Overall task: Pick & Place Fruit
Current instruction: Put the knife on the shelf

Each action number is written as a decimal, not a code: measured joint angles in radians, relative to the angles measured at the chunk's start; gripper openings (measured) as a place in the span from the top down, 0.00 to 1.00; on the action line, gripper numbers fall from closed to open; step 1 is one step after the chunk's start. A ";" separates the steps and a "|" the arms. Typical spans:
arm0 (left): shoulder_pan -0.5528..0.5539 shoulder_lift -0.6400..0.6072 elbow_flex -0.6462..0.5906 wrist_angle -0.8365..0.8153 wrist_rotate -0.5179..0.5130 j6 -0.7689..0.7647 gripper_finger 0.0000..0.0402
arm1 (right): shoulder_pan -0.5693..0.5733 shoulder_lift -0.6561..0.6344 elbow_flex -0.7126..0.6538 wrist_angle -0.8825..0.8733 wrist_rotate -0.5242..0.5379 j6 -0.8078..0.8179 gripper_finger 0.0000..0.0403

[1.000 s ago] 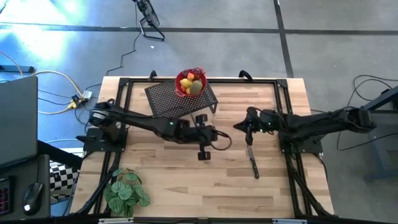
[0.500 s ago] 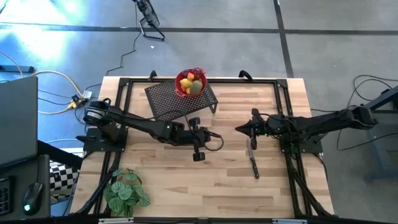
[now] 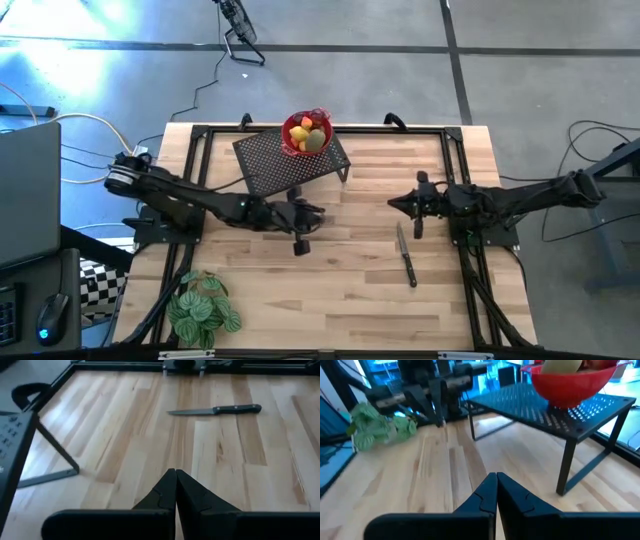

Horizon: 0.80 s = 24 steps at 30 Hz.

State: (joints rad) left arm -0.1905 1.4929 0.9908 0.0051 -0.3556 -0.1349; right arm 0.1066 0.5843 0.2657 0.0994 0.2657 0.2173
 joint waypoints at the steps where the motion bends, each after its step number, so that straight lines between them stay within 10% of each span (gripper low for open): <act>1: 0.000 -0.008 -0.022 0.024 0.000 0.000 1.00 | 0.000 -0.008 0.000 0.003 -0.001 0.000 0.99; 24: -0.013 -0.309 -0.307 0.255 -0.042 0.126 1.00 | 0.000 -0.138 0.000 -0.086 0.021 0.023 0.99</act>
State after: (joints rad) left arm -0.2032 1.1834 0.6833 0.2603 -0.3973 -0.0086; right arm 0.1070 0.4461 0.2661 0.0133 0.2863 0.2398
